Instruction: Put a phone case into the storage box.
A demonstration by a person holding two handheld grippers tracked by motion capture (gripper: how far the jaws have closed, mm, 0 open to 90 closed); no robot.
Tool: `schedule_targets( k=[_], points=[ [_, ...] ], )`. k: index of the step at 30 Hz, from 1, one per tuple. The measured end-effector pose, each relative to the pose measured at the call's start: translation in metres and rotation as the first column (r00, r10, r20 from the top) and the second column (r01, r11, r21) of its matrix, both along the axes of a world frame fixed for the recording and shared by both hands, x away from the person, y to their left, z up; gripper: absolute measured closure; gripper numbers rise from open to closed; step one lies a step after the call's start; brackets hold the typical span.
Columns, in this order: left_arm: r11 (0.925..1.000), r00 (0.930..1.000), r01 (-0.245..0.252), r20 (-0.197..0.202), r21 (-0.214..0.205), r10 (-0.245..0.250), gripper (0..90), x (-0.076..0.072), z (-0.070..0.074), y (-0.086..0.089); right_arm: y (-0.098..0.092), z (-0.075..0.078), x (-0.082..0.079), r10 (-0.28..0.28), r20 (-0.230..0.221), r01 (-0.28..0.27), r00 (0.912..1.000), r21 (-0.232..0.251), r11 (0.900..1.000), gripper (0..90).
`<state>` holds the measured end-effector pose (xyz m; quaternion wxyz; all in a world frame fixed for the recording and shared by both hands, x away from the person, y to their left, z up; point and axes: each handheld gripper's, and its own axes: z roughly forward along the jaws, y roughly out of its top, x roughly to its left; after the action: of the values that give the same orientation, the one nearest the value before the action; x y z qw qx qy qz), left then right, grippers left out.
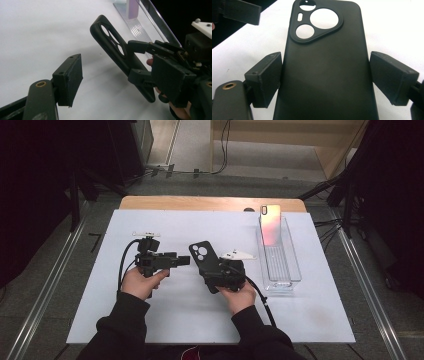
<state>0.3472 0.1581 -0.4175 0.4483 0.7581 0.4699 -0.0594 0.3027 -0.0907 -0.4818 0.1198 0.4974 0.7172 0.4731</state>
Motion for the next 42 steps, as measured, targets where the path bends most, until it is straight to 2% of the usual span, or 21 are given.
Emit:
schedule_targets(
  k=[2,7,15,21,30,34,36,42],
  points=[
    [1.0000,1.0000,-0.003,-0.004,0.000,0.003,25.6,0.002,0.000,-0.001,0.001,0.001,-0.001,-0.006,0.015,0.006,0.9999,0.007,1.0000,12.4],
    [0.9997,0.9995,-0.019,-0.027,-0.014,0.019,25.7,0.007,-0.001,-0.004,0.006,-0.001,-0.003,-0.019,0.012,0.018,0.9998,0.037,0.9992,12.4],
    [0.9987,0.9987,-0.047,-0.020,0.020,0.047,25.9,0.015,0.001,-0.010,0.011,-0.004,-0.004,-0.034,0.016,0.033,0.9993,0.063,0.9975,12.4],
    [0.9972,0.9963,-0.075,-0.043,0.006,0.075,26.3,0.021,-0.002,-0.014,0.013,-0.003,-0.006,-0.038,0.026,0.036,0.9989,0.080,0.9962,12.4],
    [0.9945,0.9920,-0.104,-0.074,-0.014,0.103,32.5,0.028,-0.006,-0.020,0.019,-0.005,-0.009,-0.032,0.046,0.027,0.9984,0.111,0.9934,12.4],
    [0.9928,0.9909,-0.116,-0.072,-0.028,0.114,43.8,0.029,-0.008,-0.021,0.020,-0.006,-0.010,-0.025,0.048,0.019,0.9985,0.125,0.9920,12.4],
    [0.9926,0.9907,-0.112,-0.083,-0.048,0.108,48.5,0.029,-0.008,-0.020,0.022,-0.005,-0.011,-0.019,0.058,0.011,0.9981,0.135,0.9908,12.3],
    [0.9891,0.9909,-0.110,-0.088,-0.098,0.101,71.5,0.027,-0.010,-0.018,0.023,-0.006,-0.011,0.000,0.071,-0.010,0.9975,0.149,0.9888,12.2]
  ],
)
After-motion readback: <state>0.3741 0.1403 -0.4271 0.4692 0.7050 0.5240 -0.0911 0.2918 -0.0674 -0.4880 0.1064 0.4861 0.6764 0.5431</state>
